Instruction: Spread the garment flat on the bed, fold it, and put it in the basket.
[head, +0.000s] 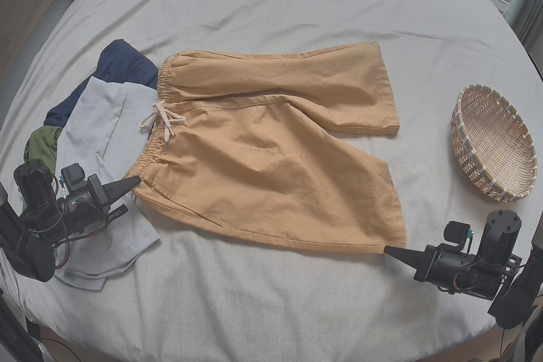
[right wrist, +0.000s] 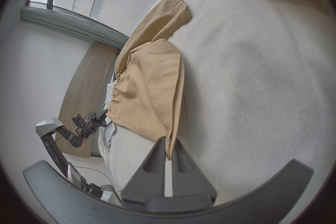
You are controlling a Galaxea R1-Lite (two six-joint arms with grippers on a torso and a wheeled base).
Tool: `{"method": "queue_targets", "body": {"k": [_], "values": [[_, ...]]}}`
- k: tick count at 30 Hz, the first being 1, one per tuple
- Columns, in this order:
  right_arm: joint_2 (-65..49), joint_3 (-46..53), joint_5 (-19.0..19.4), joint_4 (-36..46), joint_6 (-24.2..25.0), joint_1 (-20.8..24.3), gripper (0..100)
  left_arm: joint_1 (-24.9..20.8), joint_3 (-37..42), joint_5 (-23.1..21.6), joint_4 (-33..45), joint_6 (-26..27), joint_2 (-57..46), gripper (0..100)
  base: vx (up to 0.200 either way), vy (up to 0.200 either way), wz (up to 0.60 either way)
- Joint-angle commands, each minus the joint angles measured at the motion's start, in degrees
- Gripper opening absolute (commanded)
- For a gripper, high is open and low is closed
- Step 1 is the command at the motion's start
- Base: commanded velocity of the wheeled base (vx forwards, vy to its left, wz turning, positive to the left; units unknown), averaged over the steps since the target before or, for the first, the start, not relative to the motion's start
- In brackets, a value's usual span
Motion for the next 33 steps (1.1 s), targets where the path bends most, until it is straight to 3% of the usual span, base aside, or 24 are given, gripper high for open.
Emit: {"method": "queue_targets", "body": {"k": [1,9,24,33], "values": [[-2.4,1.8,0.0,1.3,-0.4,-0.7,0,-0.3,3.2,0.0,1.7,0.0,-4.1,0,0.0,0.0,0.0],[-5.6,1.8,0.0,10.3,-1.8,-0.1,0,-1.0,9.2,0.0,4.9,0.6,-10.0,0,0.0,0.0,0.0],[-17.7,1.8,0.0,32.7,-4.9,-0.7,0,0.7,17.5,0.0,8.2,9.5,-11.0,0,0.0,0.0,0.0],[-19.1,1.8,0.0,35.1,-4.8,0.0,0,0.8,22.5,-0.1,7.8,13.8,-11.1,0,0.0,0.0,0.0]]}}
